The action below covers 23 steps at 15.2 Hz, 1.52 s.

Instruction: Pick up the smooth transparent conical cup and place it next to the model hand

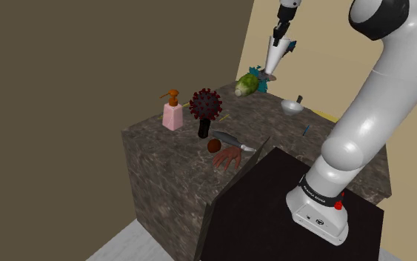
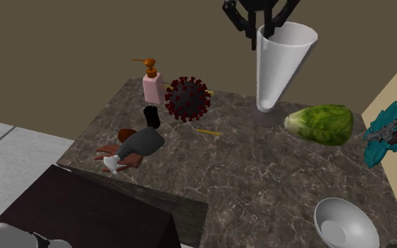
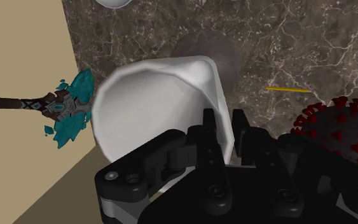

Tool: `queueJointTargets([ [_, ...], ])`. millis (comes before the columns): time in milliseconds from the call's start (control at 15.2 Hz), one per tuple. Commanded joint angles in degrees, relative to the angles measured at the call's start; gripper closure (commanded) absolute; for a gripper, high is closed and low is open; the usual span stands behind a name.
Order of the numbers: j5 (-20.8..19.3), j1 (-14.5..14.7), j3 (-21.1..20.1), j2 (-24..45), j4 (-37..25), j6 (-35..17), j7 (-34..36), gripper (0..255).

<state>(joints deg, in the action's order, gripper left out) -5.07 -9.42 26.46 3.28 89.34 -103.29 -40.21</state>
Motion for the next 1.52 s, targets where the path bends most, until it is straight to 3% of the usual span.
queueJointTargets([
  [0,-1.6,1.6,-1.2,-2.2,2.3,-0.1,3.1,255],
  [726,-7.1,9.0,-10.2,-11.0,11.4,1.7,20.0,255],
  [1452,-7.8,15.4,-19.4,-11.9,12.0,5.2,35.3,255],
])
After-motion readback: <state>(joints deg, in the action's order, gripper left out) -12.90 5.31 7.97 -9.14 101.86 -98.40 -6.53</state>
